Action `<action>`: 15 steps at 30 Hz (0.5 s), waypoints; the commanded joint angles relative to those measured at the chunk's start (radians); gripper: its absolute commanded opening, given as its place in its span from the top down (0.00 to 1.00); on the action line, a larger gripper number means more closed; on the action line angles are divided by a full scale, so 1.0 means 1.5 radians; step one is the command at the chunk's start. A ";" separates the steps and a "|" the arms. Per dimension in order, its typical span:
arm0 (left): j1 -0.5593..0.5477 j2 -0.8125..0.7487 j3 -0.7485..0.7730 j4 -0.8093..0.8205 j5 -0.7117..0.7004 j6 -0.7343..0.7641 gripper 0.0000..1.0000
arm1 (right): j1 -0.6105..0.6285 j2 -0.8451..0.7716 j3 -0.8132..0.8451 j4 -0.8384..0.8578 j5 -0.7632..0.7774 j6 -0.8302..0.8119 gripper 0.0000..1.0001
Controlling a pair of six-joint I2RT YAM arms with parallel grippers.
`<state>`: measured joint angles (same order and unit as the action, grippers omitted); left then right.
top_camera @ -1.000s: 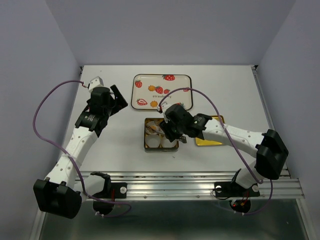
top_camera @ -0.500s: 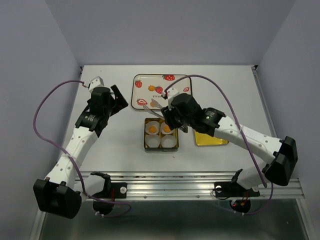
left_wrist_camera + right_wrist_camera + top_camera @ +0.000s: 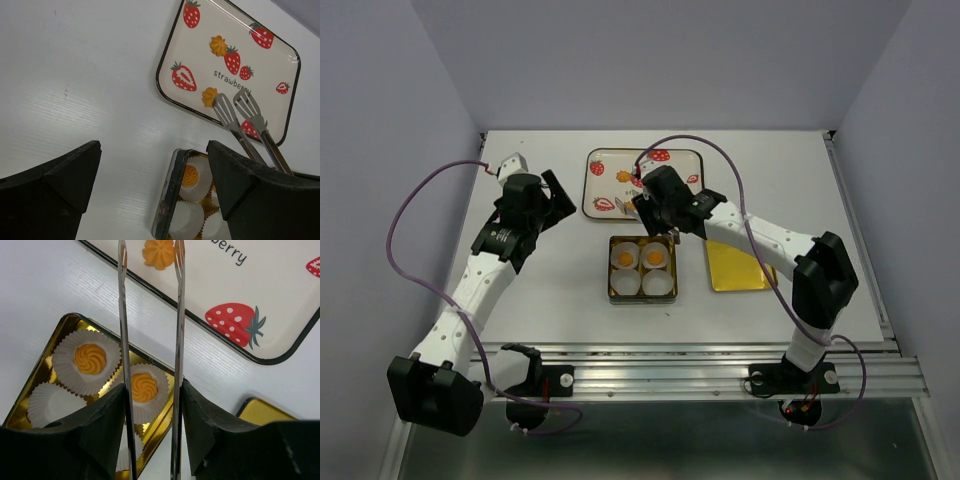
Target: Pack the cookies
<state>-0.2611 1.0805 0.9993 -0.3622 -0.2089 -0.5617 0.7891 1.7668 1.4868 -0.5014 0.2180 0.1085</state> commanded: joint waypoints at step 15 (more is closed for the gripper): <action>-0.003 0.019 0.006 0.030 -0.006 0.008 0.01 | -0.011 0.077 0.068 0.024 0.028 -0.008 0.46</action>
<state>-0.2611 1.1164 0.9993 -0.3519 -0.2100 -0.5617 0.7784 1.8660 1.5299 -0.5014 0.2474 0.1085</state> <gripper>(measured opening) 0.989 0.545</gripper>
